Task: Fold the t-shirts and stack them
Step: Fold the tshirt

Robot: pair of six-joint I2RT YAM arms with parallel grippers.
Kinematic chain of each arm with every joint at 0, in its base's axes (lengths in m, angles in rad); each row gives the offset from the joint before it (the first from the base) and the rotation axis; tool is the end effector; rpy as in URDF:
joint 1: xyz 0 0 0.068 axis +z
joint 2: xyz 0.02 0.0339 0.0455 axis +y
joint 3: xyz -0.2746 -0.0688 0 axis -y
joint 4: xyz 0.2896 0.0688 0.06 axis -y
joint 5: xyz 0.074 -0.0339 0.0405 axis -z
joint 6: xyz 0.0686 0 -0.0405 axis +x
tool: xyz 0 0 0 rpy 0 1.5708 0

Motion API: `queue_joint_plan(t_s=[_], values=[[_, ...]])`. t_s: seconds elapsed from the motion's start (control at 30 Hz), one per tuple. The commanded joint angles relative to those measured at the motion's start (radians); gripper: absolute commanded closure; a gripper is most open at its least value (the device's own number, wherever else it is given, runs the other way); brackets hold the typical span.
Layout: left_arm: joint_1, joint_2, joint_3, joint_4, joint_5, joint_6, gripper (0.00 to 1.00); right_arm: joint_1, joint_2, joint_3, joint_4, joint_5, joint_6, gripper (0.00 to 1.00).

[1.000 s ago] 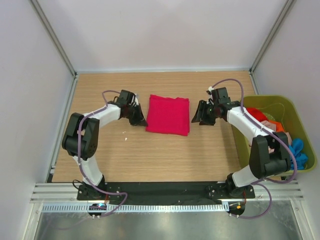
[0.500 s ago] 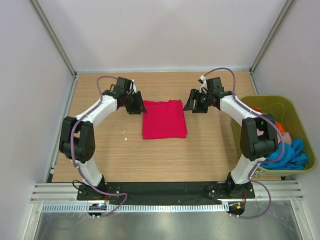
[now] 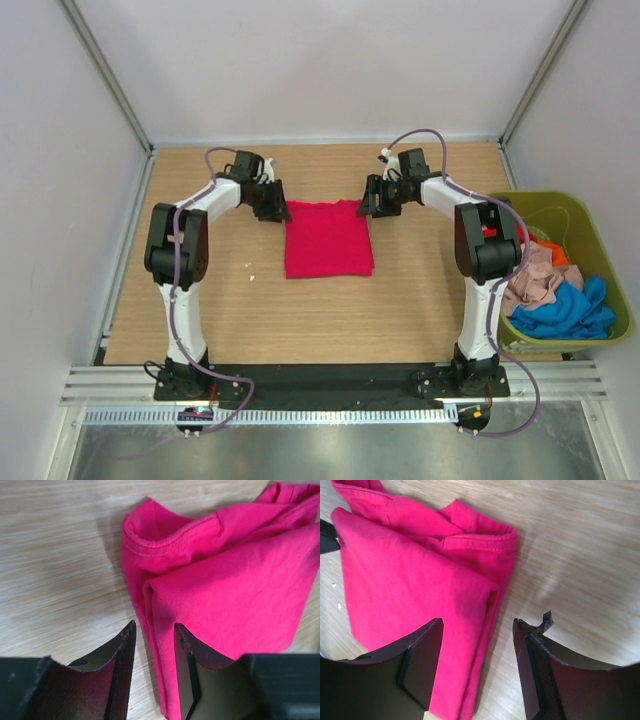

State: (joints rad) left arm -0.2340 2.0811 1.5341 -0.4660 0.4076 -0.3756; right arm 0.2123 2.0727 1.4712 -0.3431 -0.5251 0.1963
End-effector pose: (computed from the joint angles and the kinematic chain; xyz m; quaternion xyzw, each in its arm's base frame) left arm 0.4851 -0.1436 0.1375 -0.0110 0.9430 -0.2665 0.1988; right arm 0.4845 0.1396 0.1318 -0.0873 0.9181 0.3021 0.2412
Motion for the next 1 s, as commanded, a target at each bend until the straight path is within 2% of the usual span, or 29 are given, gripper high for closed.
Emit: queue_joint_plan(t_s=[0.0, 0.13, 0.27, 0.4, 0.97], values=[[-0.002, -0.021, -0.011, 0.064, 0.069, 0.047, 0.63, 0.001, 0.021, 0.061, 0.033, -0.027, -0.073, 0.36], [-0.001, -0.012, -0.025, 0.096, 0.082, 0.058, 0.62, -0.001, 0.044, 0.064, 0.047, -0.039, -0.078, 0.39], [0.001, 0.011, -0.006, 0.09, 0.083, 0.07, 0.64, 0.001, 0.058, 0.055, 0.093, -0.072, -0.064, 0.54], [0.001, 0.02, 0.001, 0.086, 0.066, 0.081, 0.65, -0.001, 0.058, 0.046, 0.122, -0.082, -0.058, 0.6], [0.001, 0.033, 0.043, 0.093, 0.037, 0.112, 0.65, -0.001, 0.063, 0.046, 0.158, -0.096, -0.047, 0.64]])
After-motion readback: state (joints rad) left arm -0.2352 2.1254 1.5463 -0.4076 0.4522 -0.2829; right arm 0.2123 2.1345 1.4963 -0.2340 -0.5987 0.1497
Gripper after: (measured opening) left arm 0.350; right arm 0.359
